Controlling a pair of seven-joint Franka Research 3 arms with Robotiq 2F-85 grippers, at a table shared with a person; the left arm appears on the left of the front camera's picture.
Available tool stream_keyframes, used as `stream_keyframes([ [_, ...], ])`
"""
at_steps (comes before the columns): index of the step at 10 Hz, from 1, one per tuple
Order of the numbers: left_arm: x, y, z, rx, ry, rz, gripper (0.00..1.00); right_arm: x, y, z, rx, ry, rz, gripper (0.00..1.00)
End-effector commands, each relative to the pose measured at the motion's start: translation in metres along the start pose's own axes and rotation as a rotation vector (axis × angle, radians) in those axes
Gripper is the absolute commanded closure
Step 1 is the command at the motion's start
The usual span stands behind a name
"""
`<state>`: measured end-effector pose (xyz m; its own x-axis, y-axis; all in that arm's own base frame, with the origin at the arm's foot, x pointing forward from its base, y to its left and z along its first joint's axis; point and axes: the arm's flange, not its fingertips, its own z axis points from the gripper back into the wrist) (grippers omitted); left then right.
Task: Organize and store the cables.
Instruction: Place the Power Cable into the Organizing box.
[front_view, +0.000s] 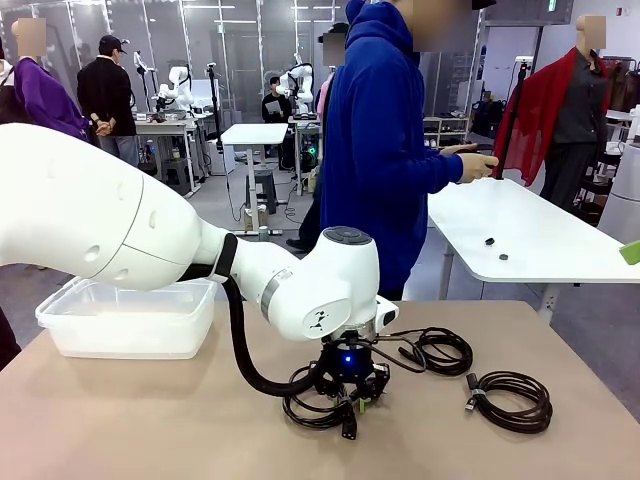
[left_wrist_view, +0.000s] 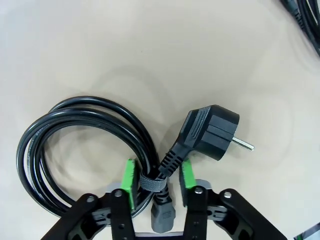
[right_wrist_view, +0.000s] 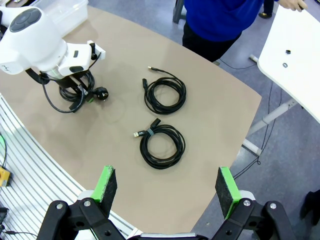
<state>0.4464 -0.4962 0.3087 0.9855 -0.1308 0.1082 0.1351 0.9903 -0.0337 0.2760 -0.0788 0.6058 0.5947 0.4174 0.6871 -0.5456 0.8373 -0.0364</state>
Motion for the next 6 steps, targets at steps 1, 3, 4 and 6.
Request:
stream_keyframes([
  [1, -0.0024, 0.0004, 0.0002, -0.004, 0.033, -0.015, 0.95, -0.0012, -0.001, -0.0004, 0.002, -0.002, -0.003, 0.0],
  [3, -0.0032, 0.0005, 0.0021, -0.004, 0.044, -0.017, 1.0, -0.0012, -0.001, -0.0004, 0.002, -0.002, -0.003, 0.0],
  [4, -0.0039, 0.001, 0.0043, -0.001, 0.047, -0.014, 1.0, -0.0012, -0.001, -0.0004, 0.002, -0.002, -0.003, 0.0],
  [6, -0.0038, 0.0008, 0.0069, -0.008, 0.044, -0.019, 1.0, -0.0012, -0.001, -0.0004, 0.002, -0.002, -0.003, 0.0],
])
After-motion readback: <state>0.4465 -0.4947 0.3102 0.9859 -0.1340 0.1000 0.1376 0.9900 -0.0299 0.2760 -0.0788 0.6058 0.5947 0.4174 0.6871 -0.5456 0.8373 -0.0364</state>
